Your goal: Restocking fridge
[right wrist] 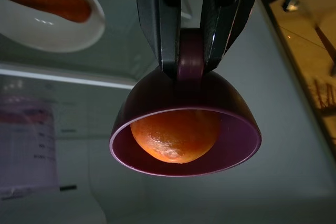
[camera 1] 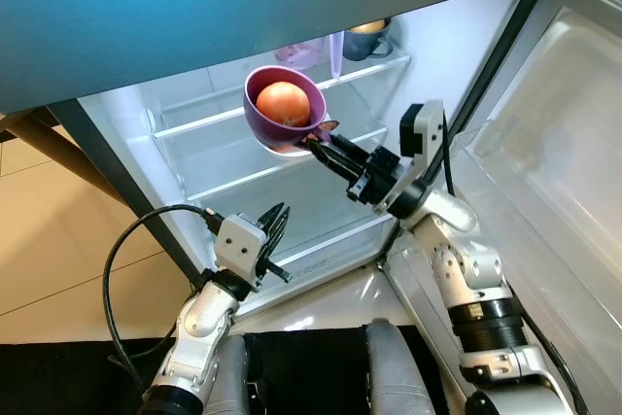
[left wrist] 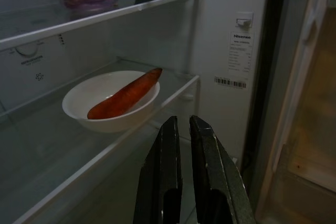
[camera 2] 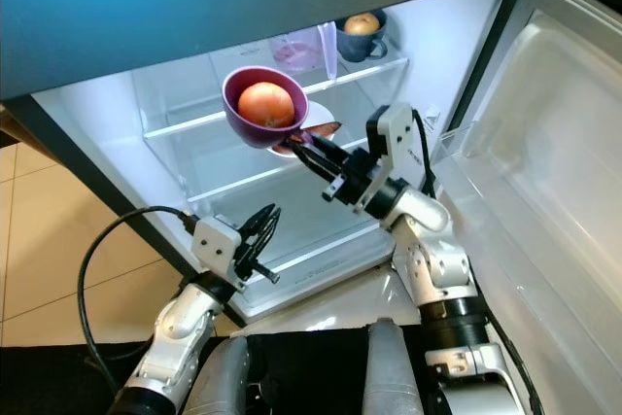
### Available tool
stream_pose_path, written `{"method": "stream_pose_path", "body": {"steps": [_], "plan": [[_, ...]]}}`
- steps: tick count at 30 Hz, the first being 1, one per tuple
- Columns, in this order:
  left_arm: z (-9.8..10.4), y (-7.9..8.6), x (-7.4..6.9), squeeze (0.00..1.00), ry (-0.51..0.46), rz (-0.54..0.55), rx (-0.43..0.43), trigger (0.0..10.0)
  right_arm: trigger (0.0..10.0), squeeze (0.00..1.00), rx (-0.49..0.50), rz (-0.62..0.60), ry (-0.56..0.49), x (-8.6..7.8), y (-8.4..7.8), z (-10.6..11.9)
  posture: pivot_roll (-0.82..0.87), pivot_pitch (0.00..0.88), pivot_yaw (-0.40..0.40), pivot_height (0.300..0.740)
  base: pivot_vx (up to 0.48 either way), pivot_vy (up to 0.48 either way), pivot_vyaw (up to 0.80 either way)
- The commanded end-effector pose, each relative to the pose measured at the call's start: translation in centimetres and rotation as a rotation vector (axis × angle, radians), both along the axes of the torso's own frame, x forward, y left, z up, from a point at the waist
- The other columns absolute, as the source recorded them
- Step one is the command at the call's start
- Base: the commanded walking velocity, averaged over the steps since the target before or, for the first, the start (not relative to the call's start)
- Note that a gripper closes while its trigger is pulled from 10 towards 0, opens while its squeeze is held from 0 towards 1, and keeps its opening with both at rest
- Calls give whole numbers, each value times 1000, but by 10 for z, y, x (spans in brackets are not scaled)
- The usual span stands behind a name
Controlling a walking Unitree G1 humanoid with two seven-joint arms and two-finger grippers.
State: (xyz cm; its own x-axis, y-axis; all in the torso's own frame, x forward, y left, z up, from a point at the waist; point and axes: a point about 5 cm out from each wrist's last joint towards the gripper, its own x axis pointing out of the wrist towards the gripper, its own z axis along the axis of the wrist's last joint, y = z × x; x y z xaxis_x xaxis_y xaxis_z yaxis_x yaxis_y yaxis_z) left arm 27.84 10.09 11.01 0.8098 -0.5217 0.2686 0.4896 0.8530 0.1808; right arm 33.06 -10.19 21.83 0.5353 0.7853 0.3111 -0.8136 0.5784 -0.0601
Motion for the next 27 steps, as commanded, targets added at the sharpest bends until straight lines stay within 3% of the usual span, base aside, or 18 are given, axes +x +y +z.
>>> {"method": "stream_pose_path", "body": {"steps": [1,6,27], "plan": [[-1,-4,-2,0,15,-3,-19,10000,10000,0,-2,-13,-11,2,-1,1,-141,226,44,620,0,0,0],[1,-4,-2,0,16,-4,-16,10000,10000,0,3,-51,4,12,2,1,-132,234,36,606,0,0,0],[9,-5,-2,0,8,-3,-22,10000,10000,0,74,-76,-60,27,11,23,-131,236,32,601,0,0,0]]}}
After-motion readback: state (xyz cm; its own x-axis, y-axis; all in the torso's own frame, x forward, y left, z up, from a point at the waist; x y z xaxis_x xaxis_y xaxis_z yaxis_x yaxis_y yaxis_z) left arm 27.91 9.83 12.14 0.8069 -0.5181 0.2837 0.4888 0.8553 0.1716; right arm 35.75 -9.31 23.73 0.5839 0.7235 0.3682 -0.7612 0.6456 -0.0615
